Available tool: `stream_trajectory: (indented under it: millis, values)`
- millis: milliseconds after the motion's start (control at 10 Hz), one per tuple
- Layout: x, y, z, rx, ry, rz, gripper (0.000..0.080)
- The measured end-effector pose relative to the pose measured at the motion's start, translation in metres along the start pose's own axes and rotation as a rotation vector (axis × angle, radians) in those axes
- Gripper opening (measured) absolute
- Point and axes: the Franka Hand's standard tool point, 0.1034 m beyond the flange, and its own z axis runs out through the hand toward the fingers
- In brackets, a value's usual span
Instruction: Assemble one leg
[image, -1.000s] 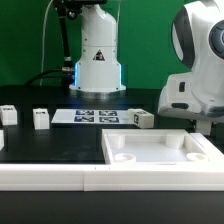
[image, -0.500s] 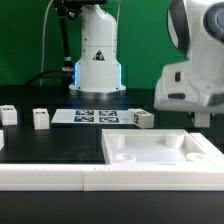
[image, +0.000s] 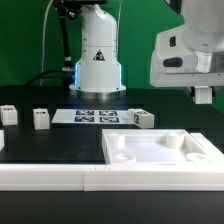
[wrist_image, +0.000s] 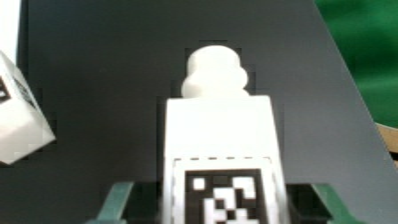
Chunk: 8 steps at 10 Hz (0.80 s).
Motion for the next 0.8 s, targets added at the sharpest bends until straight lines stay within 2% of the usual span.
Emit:
stream_trajectory:
  millis: [200,300,600,800]
  values:
    - [0.007,-0.001,-0.003,0.008,0.037,-0.013,0.0287]
    - [0.02,0.0,-0.014,0.019,0.114,-0.043,0.0287]
    - [0.032,0.006,-0.048,0.03,0.315,-0.087,0.0287]
    - [0.031,0.026,-0.056,0.02,0.423,-0.12,0.0287]
